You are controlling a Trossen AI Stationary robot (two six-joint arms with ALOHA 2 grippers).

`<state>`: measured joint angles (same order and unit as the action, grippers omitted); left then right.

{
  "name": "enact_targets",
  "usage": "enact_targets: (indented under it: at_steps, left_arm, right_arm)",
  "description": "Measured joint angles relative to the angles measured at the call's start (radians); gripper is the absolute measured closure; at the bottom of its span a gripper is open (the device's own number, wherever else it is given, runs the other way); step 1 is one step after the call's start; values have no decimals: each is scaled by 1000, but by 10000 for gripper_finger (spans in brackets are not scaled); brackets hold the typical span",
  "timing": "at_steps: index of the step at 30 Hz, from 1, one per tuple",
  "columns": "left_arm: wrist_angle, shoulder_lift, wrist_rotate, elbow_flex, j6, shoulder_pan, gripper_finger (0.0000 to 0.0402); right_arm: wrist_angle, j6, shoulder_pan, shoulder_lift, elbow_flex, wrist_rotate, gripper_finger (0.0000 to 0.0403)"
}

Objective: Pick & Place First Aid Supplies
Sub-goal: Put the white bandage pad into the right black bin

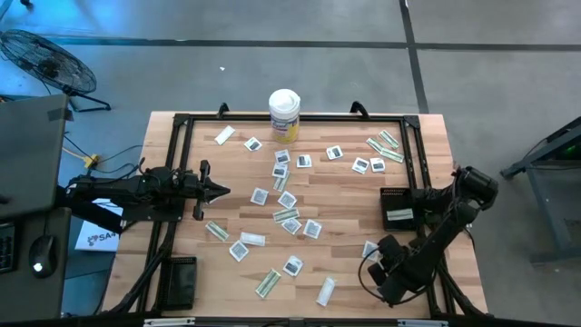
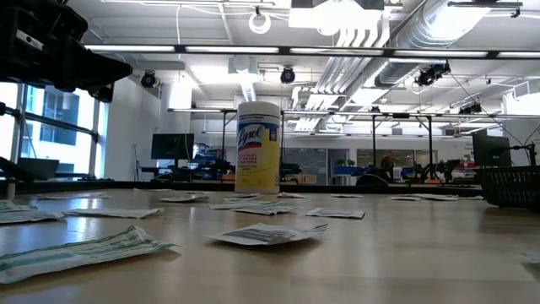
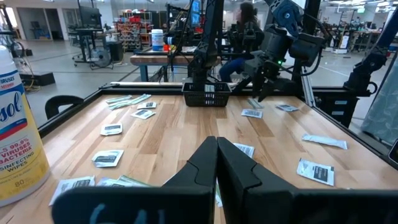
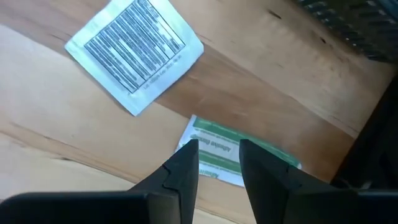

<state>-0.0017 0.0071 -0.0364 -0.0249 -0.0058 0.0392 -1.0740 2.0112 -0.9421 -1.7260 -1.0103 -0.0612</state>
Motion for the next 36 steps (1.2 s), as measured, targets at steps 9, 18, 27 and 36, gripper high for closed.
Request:
enact_targets:
  at_steps: [9,18,27,36]
  left_arm:
    - [0,0,0,0,0,0,401]
    - [0,0,0,0,0,0,401]
    - [0,0,0,0,0,0,401]
    - [0,0,0,0,0,0,401]
  right_arm:
    - [30,-9,21,-2,0,-21,292]
    - [19,-18,33,-3,0,-31,292]
    - [74,13,40,-3,36,2,292]
    - [172,49,60,8,111,24,299]
